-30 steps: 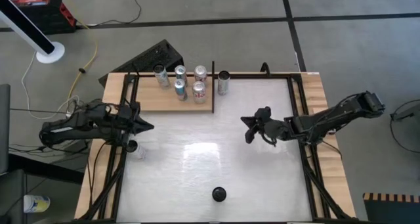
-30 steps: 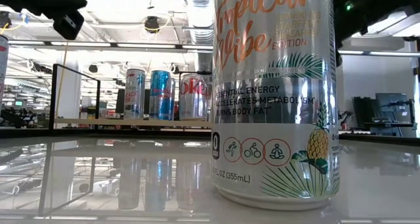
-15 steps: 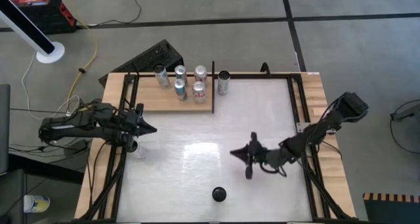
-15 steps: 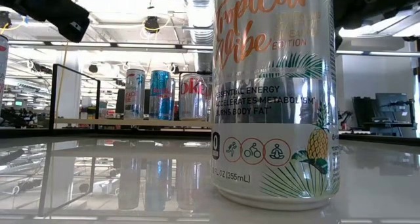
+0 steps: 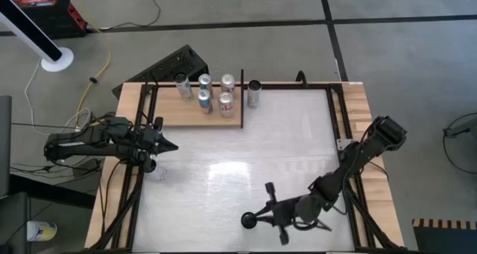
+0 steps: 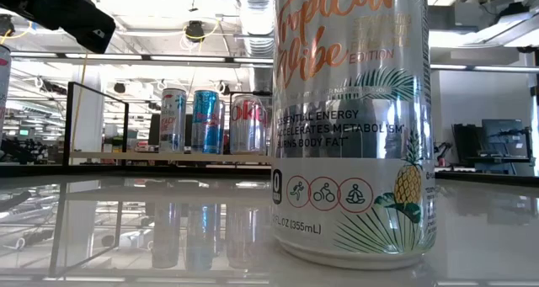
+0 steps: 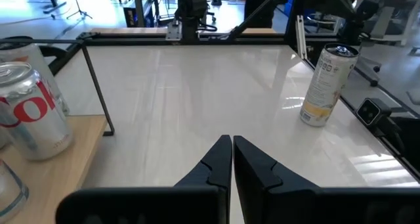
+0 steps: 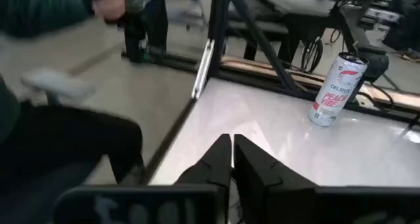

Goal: Place canned beverage on shelf
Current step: Put the bottom white-yellow soda can on the shelf

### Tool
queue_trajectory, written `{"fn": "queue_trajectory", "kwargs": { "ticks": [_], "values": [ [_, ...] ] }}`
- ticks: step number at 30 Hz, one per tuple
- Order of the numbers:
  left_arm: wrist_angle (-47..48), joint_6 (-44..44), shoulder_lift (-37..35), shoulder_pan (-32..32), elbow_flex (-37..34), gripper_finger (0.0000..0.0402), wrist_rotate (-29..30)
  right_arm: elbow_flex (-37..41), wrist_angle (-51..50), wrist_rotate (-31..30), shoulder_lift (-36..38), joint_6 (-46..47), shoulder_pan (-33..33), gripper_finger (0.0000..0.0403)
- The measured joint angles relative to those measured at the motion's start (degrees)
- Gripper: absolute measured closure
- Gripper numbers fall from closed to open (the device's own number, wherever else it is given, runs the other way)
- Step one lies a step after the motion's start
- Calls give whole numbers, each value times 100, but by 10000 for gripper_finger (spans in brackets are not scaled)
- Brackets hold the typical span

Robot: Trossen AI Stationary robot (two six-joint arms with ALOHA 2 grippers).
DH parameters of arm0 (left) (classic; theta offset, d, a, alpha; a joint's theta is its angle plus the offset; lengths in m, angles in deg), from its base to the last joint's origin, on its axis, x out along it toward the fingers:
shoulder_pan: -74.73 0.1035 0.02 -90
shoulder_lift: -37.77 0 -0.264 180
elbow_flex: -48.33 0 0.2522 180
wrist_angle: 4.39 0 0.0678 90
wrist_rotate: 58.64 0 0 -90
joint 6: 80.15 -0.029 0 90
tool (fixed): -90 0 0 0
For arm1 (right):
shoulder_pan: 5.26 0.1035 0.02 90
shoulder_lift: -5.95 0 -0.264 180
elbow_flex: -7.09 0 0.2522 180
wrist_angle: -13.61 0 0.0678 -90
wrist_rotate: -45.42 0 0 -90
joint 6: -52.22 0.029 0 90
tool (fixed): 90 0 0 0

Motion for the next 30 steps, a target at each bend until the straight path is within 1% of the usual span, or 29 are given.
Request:
{"fn": "queue_trajectory", "kwargs": {
  "ticks": [2, 5, 9, 11, 13, 17, 19, 22, 26, 30],
  "values": [
    [0, -5, 0, 0, 0, 402, 0, -361, -534, -116, -92, -211, 44, 343],
    [4, -10, 0, 0, 0, 402, 0, -896, -1068, -161, -262, -240, 78, 302],
    [22, -15, 0, 0, 0, 402, 0, -1466, -1657, -236, -489, -230, 151, 218],
    [22, -13, 0, 0, 0, 402, 1, -1697, -2114, -234, -531, -27, 178, 171],
    [24, -10, 0, 0, 0, 402, 0, -1864, -2678, -174, -526, 415, 193, 130],
    [24, -10, 0, 0, 0, 402, 2, -1936, -3348, -96, -526, 1037, 185, 74],
    [26, -13, 0, 0, 0, 402, 2, -1936, -3416, -101, -527, 1197, 178, 56],
    [26, -13, 0, 0, 0, 401, 4, -1942, -3544, -106, -520, 1463, 175, 43],
    [26, -15, 0, 0, 0, 402, 7, -1942, -3781, -108, -522, 1743, 137, 40],
    [26, -15, 0, 0, 0, 402, 7, -1942, -3792, -123, -524, 1781, 139, 40]
  ]
}}
